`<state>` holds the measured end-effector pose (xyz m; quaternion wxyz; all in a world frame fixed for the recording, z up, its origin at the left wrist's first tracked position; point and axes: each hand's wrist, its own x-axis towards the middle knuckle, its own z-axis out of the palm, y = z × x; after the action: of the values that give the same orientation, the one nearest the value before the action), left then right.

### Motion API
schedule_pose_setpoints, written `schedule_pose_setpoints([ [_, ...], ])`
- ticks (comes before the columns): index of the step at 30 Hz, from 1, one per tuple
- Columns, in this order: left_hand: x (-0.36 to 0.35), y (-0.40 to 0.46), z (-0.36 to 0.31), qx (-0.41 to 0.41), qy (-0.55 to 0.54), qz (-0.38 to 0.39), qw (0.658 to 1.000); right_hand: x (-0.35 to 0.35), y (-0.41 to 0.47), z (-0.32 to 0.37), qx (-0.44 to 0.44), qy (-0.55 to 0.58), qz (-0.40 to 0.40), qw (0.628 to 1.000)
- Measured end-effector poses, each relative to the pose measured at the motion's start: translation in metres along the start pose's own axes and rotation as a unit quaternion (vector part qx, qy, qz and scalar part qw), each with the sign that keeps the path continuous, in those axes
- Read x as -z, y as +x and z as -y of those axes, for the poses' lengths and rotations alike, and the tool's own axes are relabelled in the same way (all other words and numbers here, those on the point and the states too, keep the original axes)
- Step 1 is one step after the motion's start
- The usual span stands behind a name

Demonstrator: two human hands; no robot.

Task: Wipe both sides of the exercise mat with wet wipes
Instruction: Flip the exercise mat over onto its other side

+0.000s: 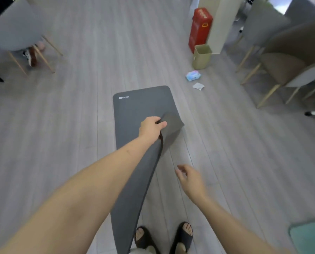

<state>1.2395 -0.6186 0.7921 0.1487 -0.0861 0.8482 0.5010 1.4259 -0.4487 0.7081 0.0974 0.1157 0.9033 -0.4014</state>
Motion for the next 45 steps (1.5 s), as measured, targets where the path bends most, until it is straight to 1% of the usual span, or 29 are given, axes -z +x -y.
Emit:
schedule_pose_setpoints([
  [4,-0.023,-0.001,-0.026,0.036,-0.106,-0.022,0.993,0.007,-0.019,-0.021,-0.018,0.060,-0.004,0.998],
  [7,-0.033,-0.005,-0.039,0.049,-0.167,-0.008,0.985,0.016,-0.038,-0.033,-0.034,0.118,0.029,0.992],
  [9,-0.038,-0.011,-0.050,0.049,-0.189,-0.001,0.981,0.019,-0.046,-0.042,-0.038,0.135,0.053,0.989],
  [12,-0.045,-0.019,-0.069,0.040,-0.230,-0.001,0.972,0.019,-0.047,-0.047,-0.048,0.124,0.083,0.988],
  [15,-0.048,-0.023,-0.091,0.042,-0.293,0.000,0.955,0.020,-0.044,-0.040,-0.049,0.090,0.103,0.989],
  [17,-0.047,-0.025,-0.106,0.042,-0.330,-0.001,0.943,0.021,-0.041,-0.036,-0.052,0.100,0.113,0.987],
  [22,-0.032,-0.027,-0.136,0.042,-0.385,0.000,0.922,0.020,-0.030,-0.033,-0.056,0.143,0.108,0.982],
  [27,-0.012,-0.026,-0.163,0.039,-0.436,-0.006,0.899,0.020,-0.015,-0.016,-0.082,0.172,0.107,0.976],
  [30,0.004,-0.024,-0.172,0.023,-0.442,-0.012,0.896,0.021,-0.005,-0.010,-0.095,0.154,0.108,0.978],
  [33,0.035,-0.016,-0.172,0.004,-0.451,-0.043,0.892,0.033,0.010,-0.004,-0.097,0.128,0.073,0.984],
  [36,0.077,-0.007,-0.165,0.006,-0.444,-0.109,0.890,0.059,0.031,0.005,-0.098,0.119,0.046,0.987],
  [39,0.121,0.000,-0.150,0.029,-0.429,-0.177,0.885,0.083,0.062,0.018,-0.099,0.105,0.000,0.989],
  [42,0.162,-0.001,-0.135,0.044,-0.436,-0.242,0.866,0.111,0.101,0.049,-0.074,0.092,-0.049,0.992],
  [45,0.199,-0.007,-0.120,0.055,-0.458,-0.287,0.840,0.141,0.142,0.094,-0.034,0.107,-0.096,0.989],
])
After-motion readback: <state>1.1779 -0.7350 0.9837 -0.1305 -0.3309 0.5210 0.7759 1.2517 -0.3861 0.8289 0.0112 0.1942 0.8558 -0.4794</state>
